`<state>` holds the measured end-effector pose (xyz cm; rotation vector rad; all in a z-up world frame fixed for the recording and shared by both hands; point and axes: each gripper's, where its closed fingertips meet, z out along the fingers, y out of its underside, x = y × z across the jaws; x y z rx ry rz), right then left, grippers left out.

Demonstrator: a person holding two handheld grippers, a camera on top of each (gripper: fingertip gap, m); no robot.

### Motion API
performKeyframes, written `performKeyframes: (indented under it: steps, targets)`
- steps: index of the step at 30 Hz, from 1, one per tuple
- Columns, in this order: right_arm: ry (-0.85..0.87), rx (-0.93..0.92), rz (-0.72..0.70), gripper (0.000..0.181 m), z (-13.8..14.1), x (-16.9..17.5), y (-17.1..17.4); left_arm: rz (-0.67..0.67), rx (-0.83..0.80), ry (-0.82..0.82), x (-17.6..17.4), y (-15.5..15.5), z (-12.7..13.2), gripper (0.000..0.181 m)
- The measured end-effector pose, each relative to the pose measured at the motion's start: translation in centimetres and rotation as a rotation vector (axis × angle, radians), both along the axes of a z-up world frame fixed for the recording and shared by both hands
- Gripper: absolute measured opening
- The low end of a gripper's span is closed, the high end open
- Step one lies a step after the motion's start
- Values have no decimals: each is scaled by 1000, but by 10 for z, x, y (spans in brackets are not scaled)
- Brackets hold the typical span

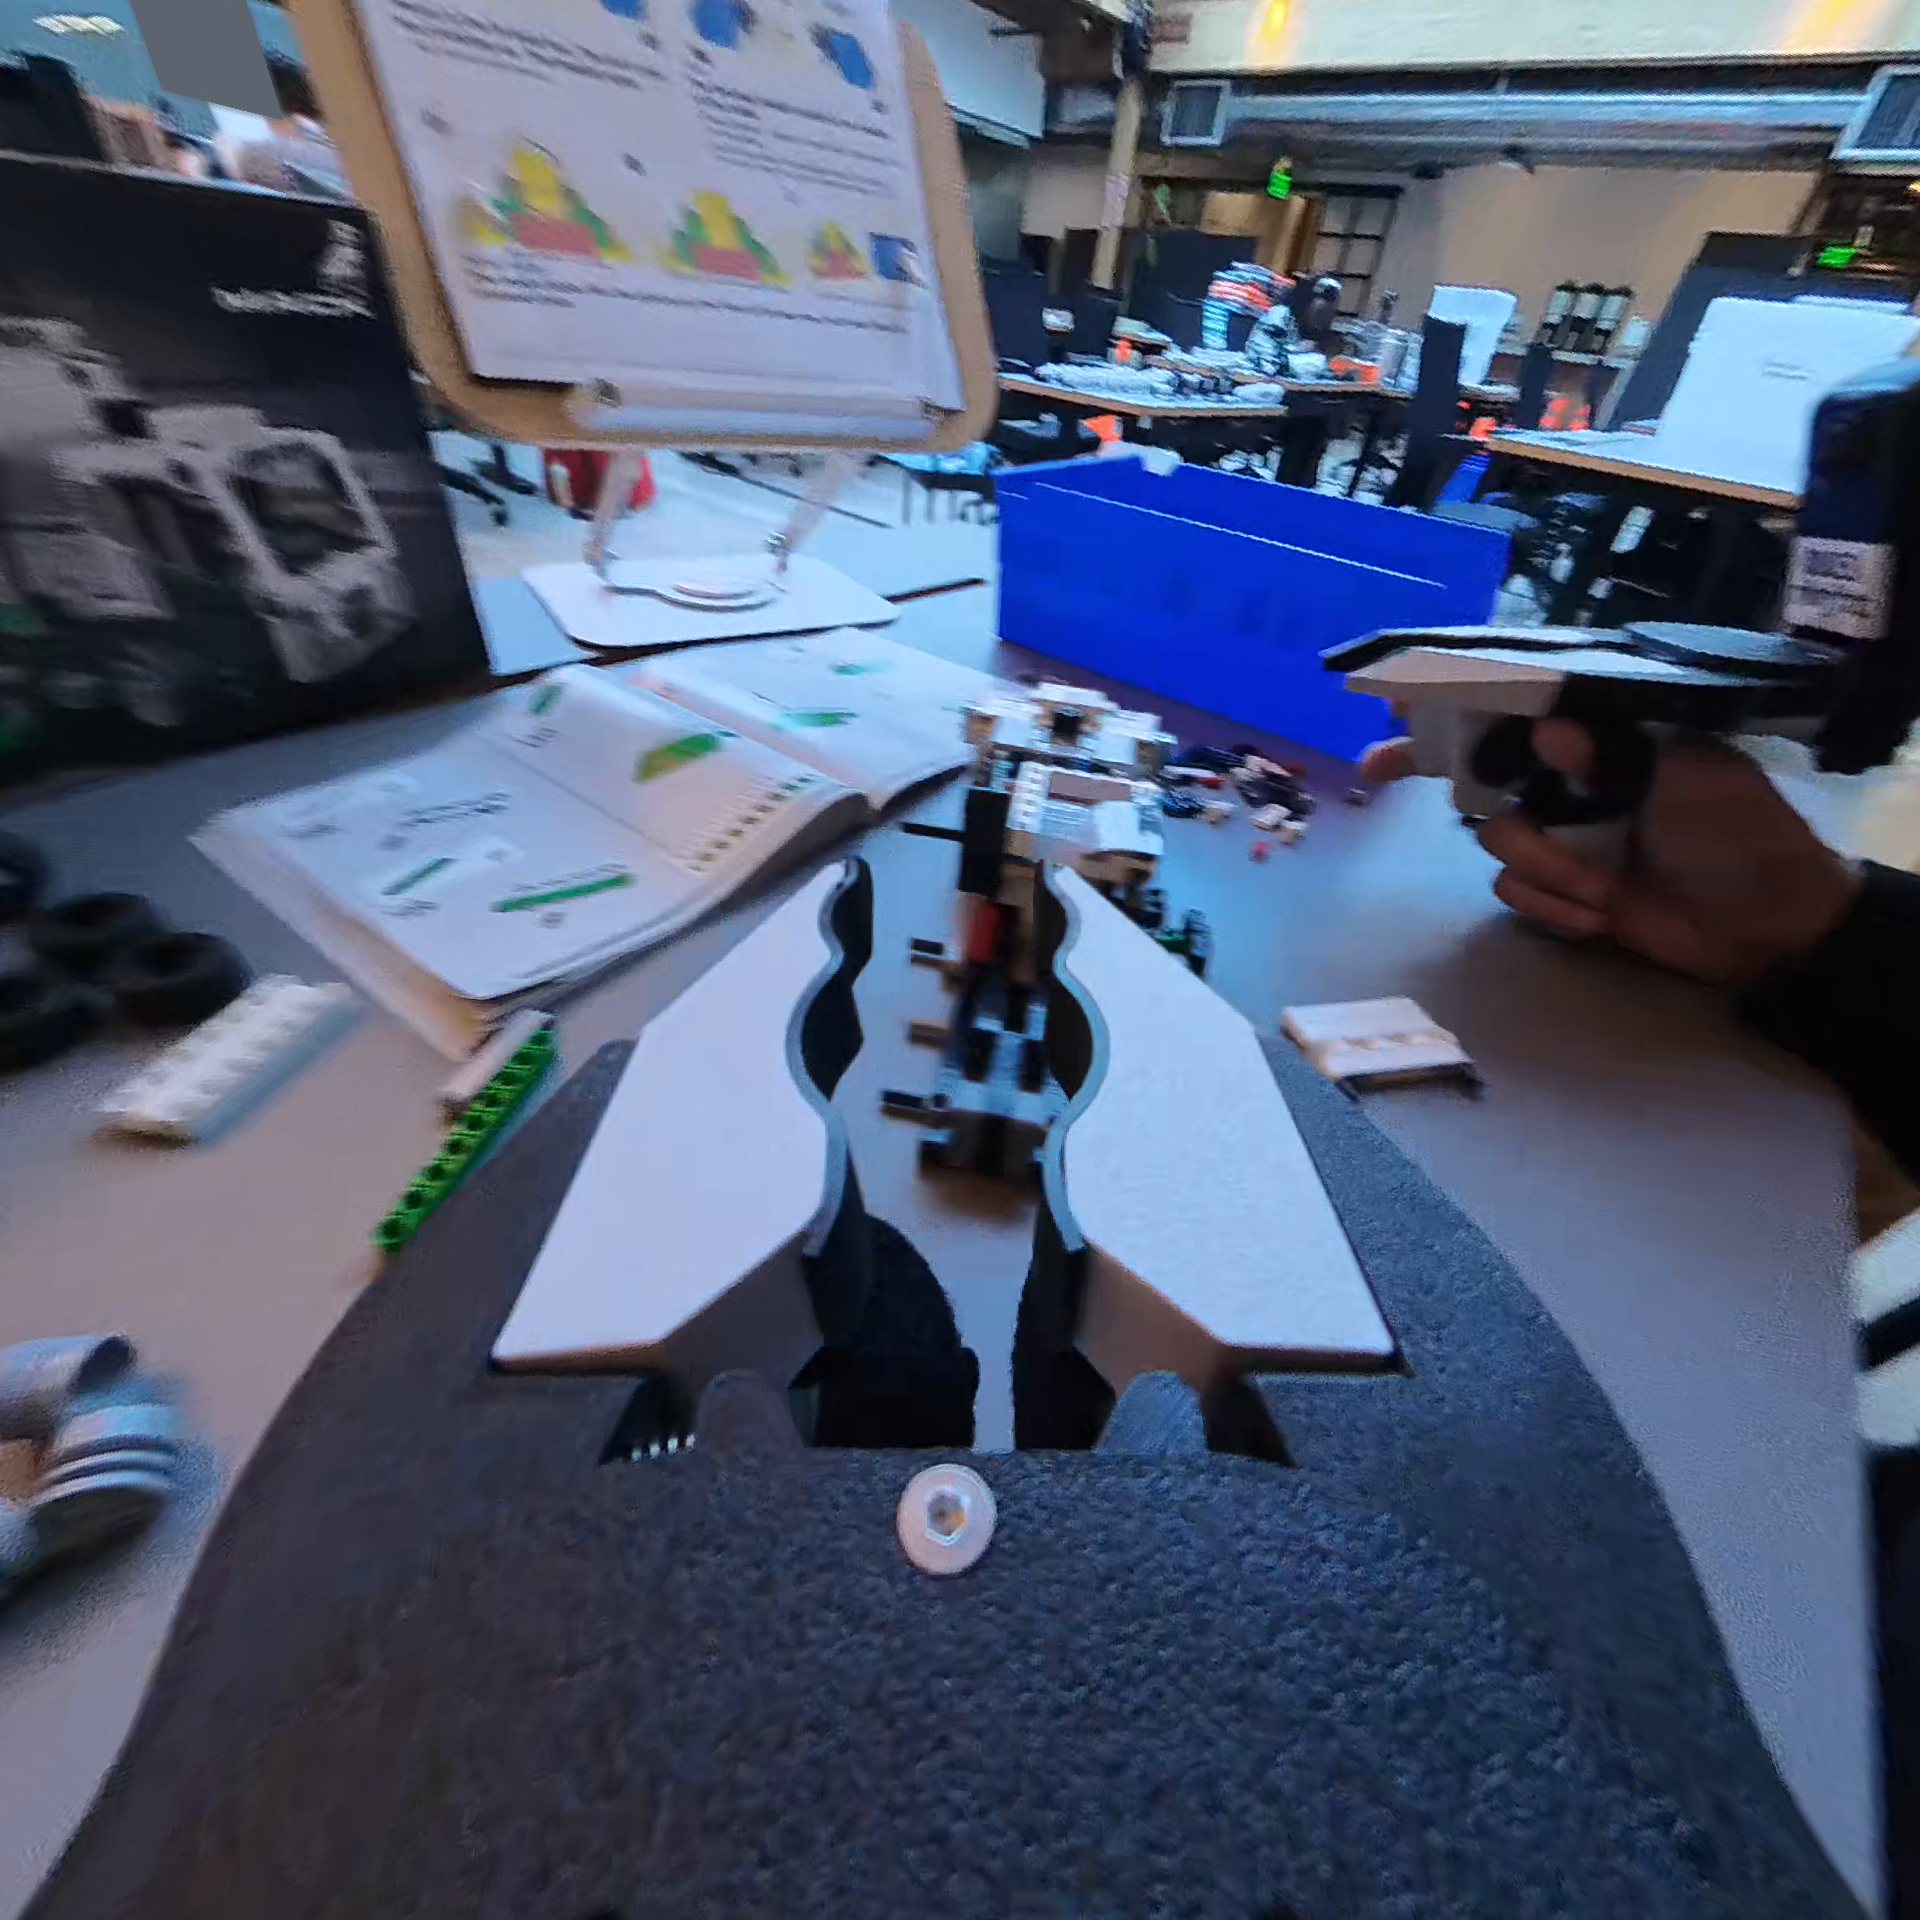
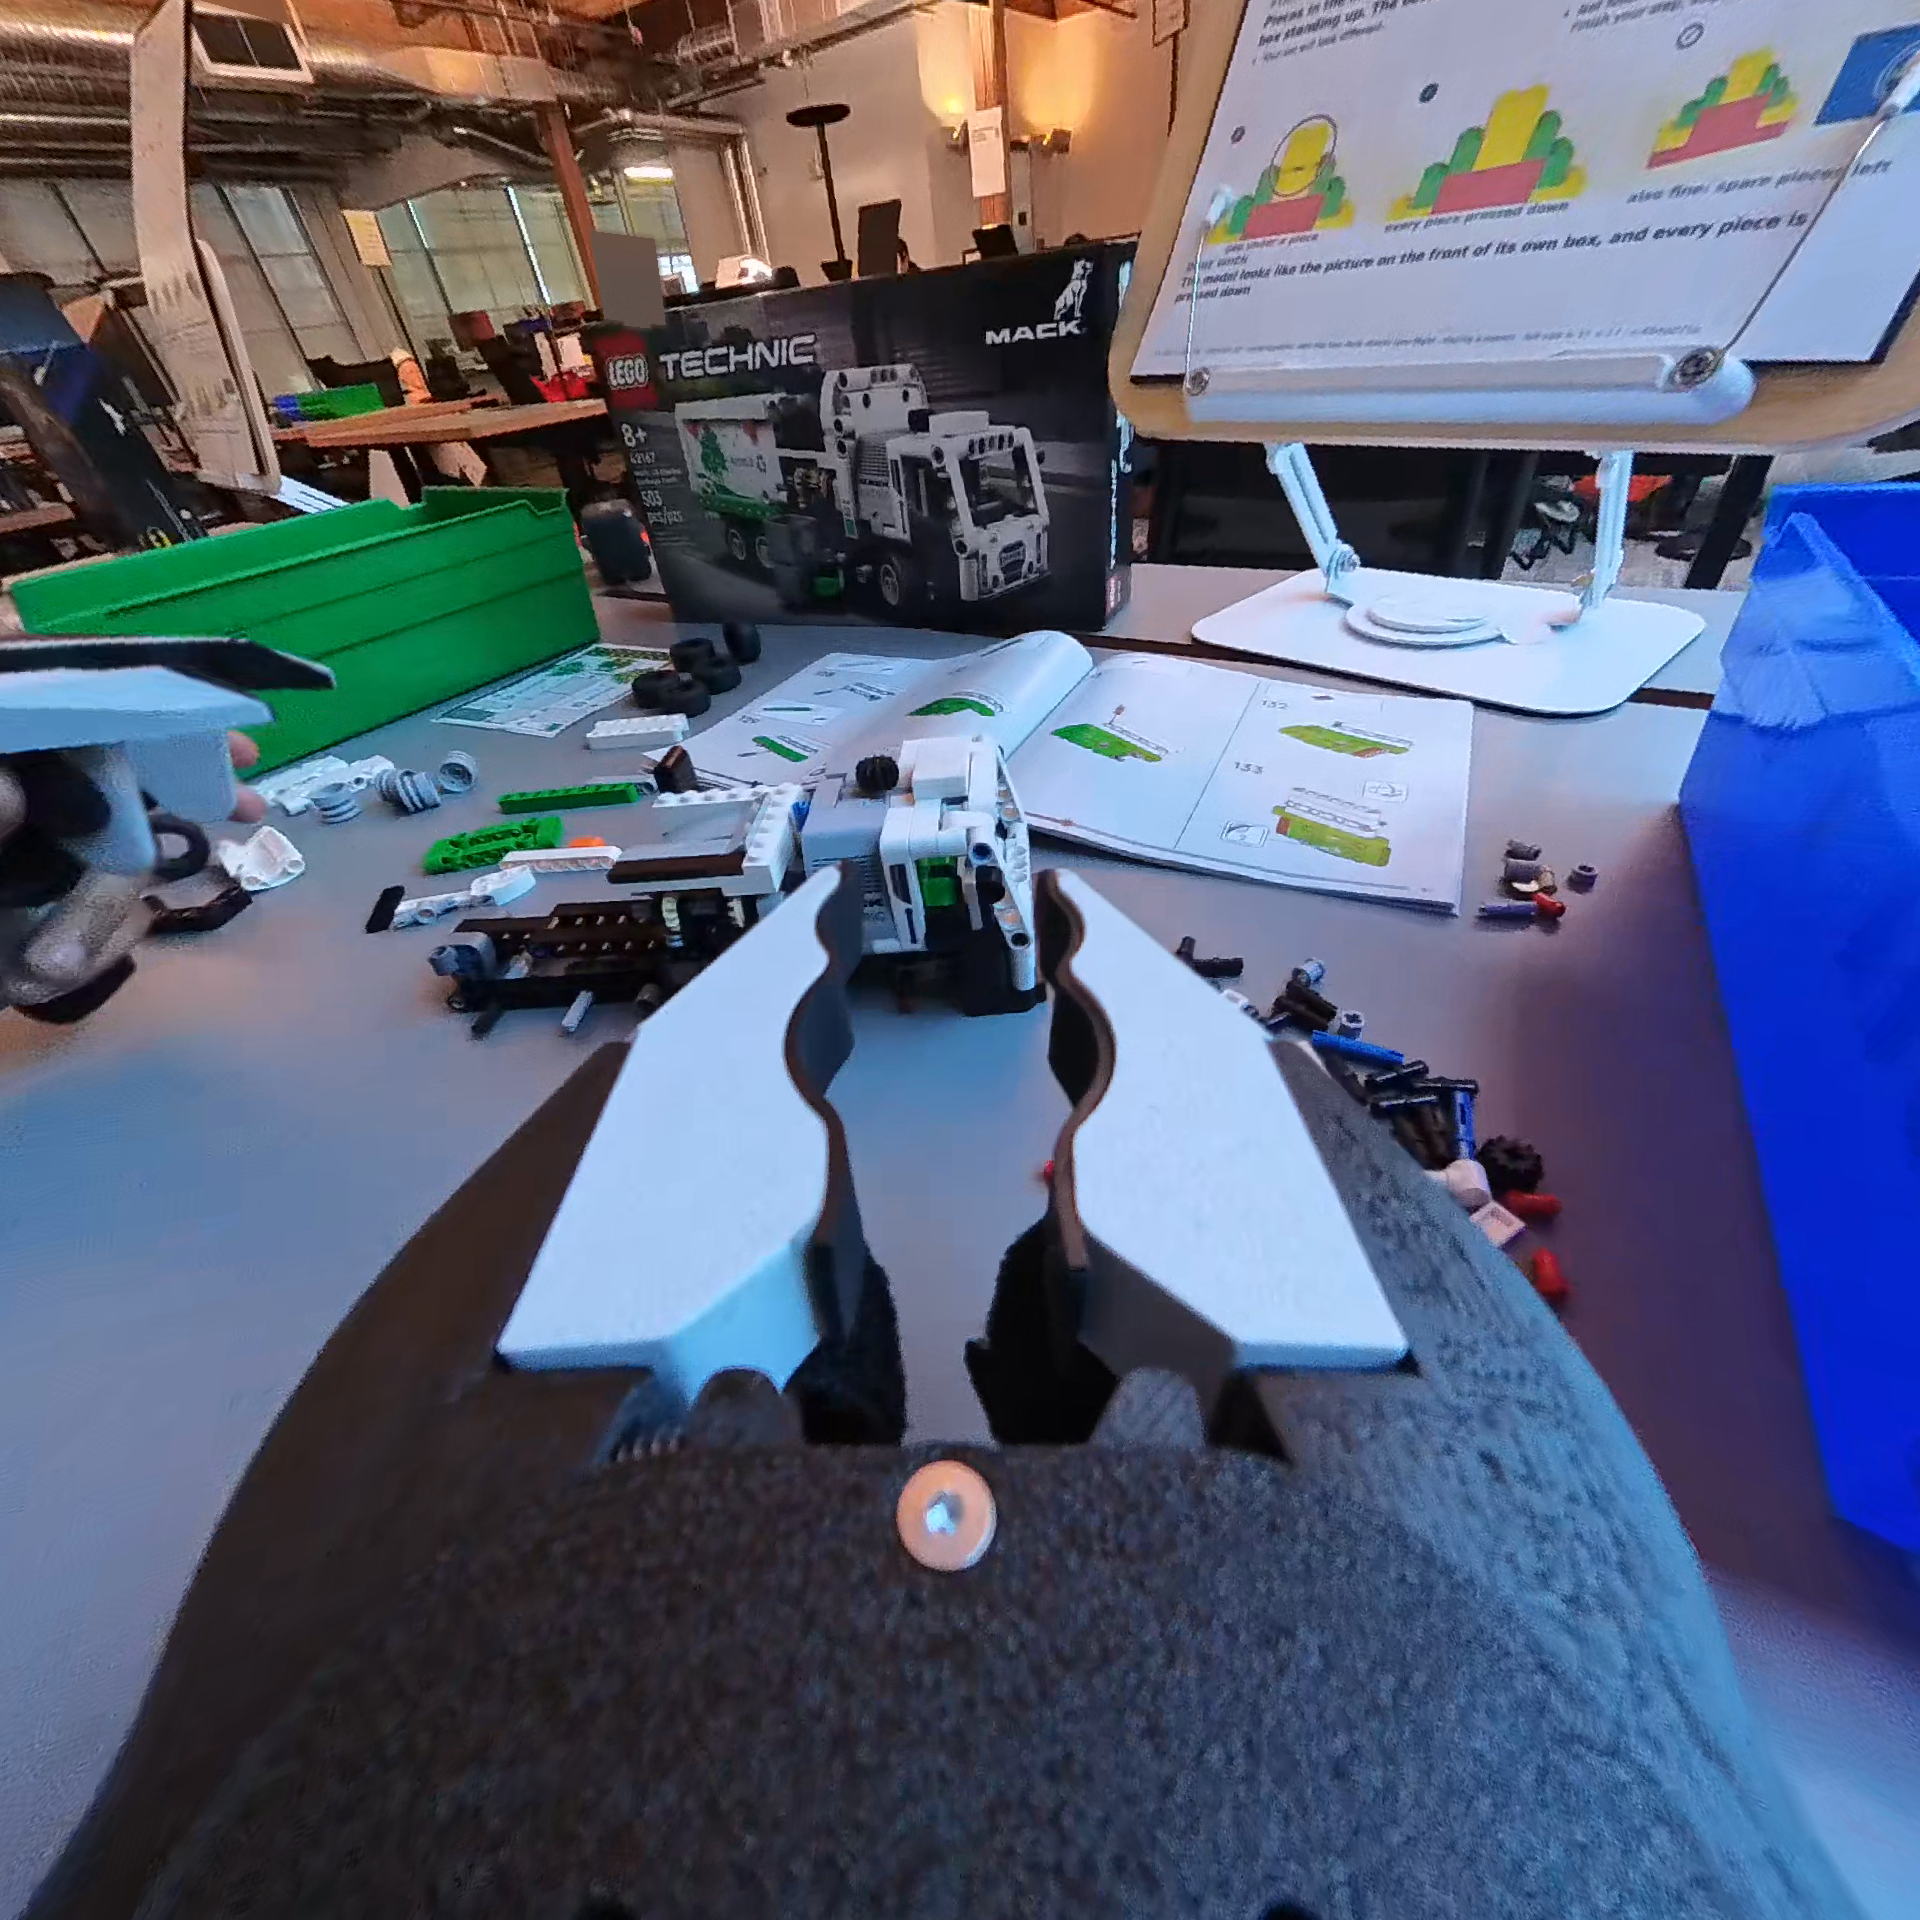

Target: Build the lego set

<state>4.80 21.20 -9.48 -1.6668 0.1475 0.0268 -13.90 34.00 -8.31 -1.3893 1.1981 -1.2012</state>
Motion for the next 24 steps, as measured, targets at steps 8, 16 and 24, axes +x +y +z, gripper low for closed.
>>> performKeyframes:
  steps: [8, 16, 24]
  targets:
    - [-12, -48, 43, 33, -6, -4, 8, 91, 62, -1, -1, 23, -8, 32]
    - [9, -69, 57, 32, -10, -4, 10, 96, 86, 24, -3, 20, -11, 32]
    - [7, -69, 57, 30, -10, -4, 10, 115, 33, 312, -17, 56, -27, 27]
